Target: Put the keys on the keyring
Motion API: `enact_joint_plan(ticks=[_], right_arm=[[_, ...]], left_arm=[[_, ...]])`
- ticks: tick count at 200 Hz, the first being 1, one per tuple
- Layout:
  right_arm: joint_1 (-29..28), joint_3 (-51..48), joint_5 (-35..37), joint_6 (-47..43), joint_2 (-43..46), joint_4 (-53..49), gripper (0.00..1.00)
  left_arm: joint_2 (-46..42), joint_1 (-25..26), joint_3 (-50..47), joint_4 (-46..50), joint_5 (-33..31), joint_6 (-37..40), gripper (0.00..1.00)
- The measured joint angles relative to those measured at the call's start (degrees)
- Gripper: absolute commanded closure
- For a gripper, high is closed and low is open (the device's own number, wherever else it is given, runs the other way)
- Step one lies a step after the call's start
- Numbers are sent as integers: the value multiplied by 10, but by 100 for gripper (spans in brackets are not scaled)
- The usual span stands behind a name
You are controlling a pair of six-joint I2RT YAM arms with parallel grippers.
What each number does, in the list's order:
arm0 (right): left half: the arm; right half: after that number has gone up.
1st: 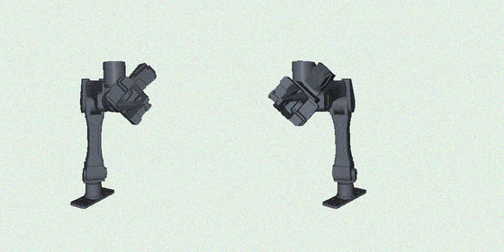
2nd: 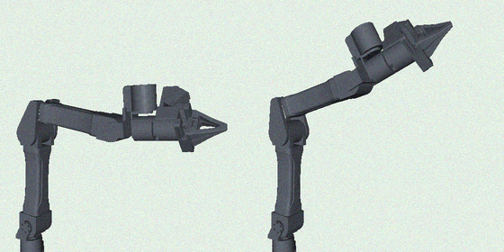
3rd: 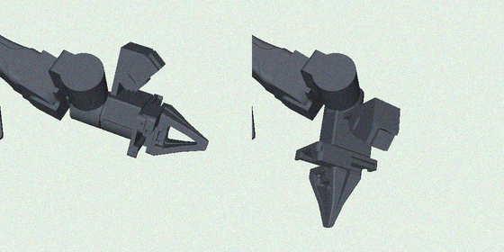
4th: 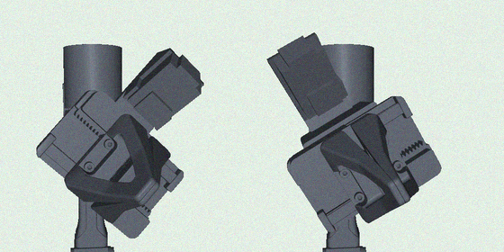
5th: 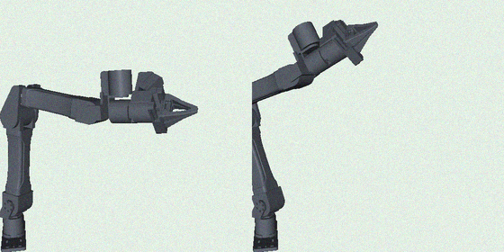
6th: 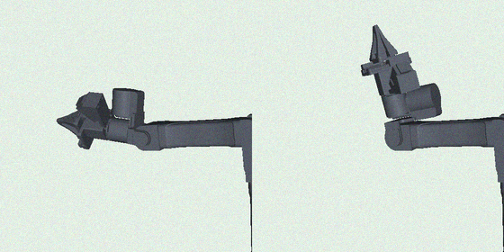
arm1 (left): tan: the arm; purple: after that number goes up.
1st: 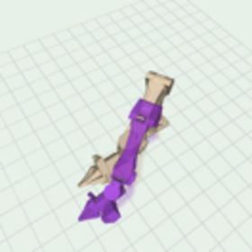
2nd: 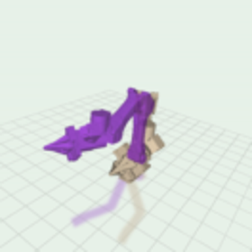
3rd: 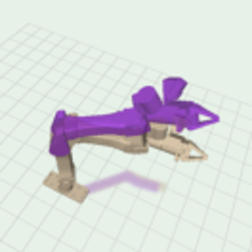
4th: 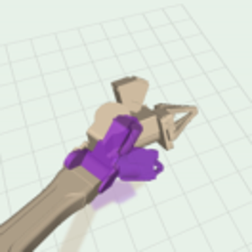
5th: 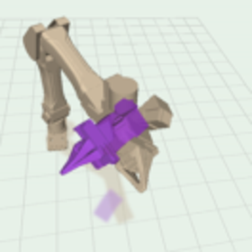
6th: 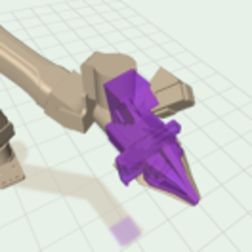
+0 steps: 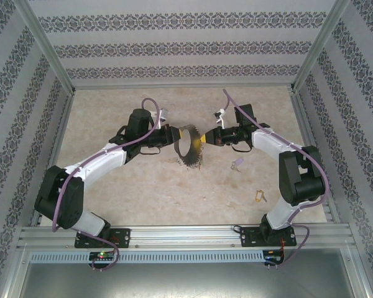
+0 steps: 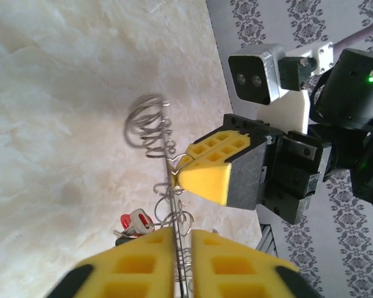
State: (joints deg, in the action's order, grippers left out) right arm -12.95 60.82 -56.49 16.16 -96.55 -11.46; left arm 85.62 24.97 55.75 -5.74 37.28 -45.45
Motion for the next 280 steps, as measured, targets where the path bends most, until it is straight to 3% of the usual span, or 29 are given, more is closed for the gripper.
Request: enact_joint_plan(ticks=[20,42,54,86,103,130,141,149,180,195,232,280], right_arm=[[0,0,1,0,7,0,95],[1,0,10,1,23,-7,80],[1,0,19,8,43,-11,64],[13,-5,84,10,149,-11,44],[16,-18,137,9,218,-3,46],[17,-48,200,35,286,20,64],[20,-57,210,41,294,27,67],[20,-65,207,45,294,37,75],[9,-109,217,37,312,89,64],[-26,-167,245,-3,362,138,58],[-144,-252,295,-165,459,206,67],[-248,-284,388,-306,465,263,71]], left_arm=[[0,-5,0,8,1,1,100],[-1,-6,6,7,3,2,100],[-8,-7,7,5,2,3,100],[-49,-14,6,-1,1,19,100],[-78,-15,8,-12,5,47,100],[-111,-15,17,-37,24,101,100],[-123,-15,21,-40,29,119,100],[-130,-15,23,-41,30,133,100],[-150,-22,32,-42,35,177,100],[-151,-30,40,-42,45,188,100],[-143,-50,77,-40,83,207,100],[-121,-52,146,-16,142,227,100]])
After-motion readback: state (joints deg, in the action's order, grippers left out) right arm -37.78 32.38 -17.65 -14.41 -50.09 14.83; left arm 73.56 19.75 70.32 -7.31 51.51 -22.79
